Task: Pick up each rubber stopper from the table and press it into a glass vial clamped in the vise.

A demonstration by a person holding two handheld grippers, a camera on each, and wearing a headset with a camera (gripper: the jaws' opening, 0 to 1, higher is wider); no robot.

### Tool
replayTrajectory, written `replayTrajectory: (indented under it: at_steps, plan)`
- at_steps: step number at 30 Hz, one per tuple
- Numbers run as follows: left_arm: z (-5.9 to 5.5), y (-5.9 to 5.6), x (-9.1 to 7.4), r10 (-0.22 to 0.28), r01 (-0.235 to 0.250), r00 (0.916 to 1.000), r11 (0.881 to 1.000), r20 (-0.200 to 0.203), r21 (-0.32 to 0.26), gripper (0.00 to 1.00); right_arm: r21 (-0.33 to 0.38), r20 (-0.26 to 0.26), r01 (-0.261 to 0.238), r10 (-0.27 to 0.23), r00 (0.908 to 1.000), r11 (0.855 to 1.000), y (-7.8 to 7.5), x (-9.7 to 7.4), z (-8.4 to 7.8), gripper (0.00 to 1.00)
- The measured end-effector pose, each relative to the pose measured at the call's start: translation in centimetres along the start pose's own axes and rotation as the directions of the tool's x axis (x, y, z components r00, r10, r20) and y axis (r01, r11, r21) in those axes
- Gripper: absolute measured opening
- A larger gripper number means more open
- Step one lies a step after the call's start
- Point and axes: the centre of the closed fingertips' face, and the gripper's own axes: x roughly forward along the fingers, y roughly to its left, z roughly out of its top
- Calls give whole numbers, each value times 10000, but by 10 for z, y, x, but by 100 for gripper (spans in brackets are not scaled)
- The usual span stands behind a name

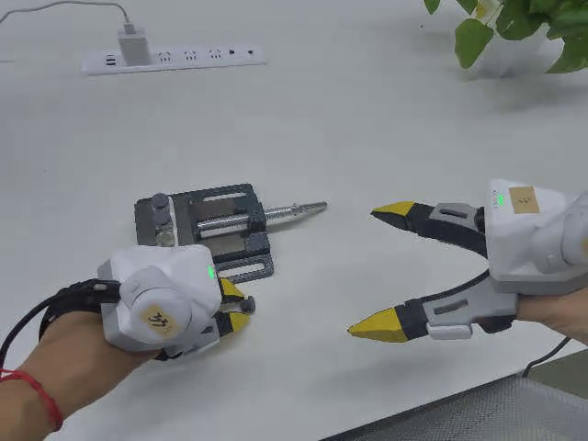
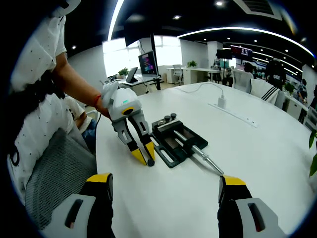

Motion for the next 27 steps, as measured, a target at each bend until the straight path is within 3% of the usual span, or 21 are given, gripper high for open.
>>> replayTrajectory:
  at_steps: [15, 18, 20, 23, 27]
  plan:
    - [-2, 2, 2, 98, -95, 9999, 9994, 61, -339, 4, 8, -5, -25, 25, 10000, 10000, 2, 3, 4, 86]
    - [-2, 1, 0, 171, -171, 9999, 9998, 12, -142, 4, -34, 27, -71, 72, 10000, 10000, 4, 4, 8, 85]
    - [2, -2, -4, 100, -90, 9997, 9989, 201, -467, 4, -65, 39, -80, 80, 10000, 9999, 5, 5, 10, 85]
    - [4, -3, -11, 154, -141, 9995, 9988, 285, -467, 4, -104, 130, -103, 104, 9999, 9999, 6, 6, 15, 85]
    - [12, -1, -25, 408, -354, 9967, 9964, 698, -774, 3, -222, 133, -195, 198, 9997, 9996, 10, 9, 20, 84]
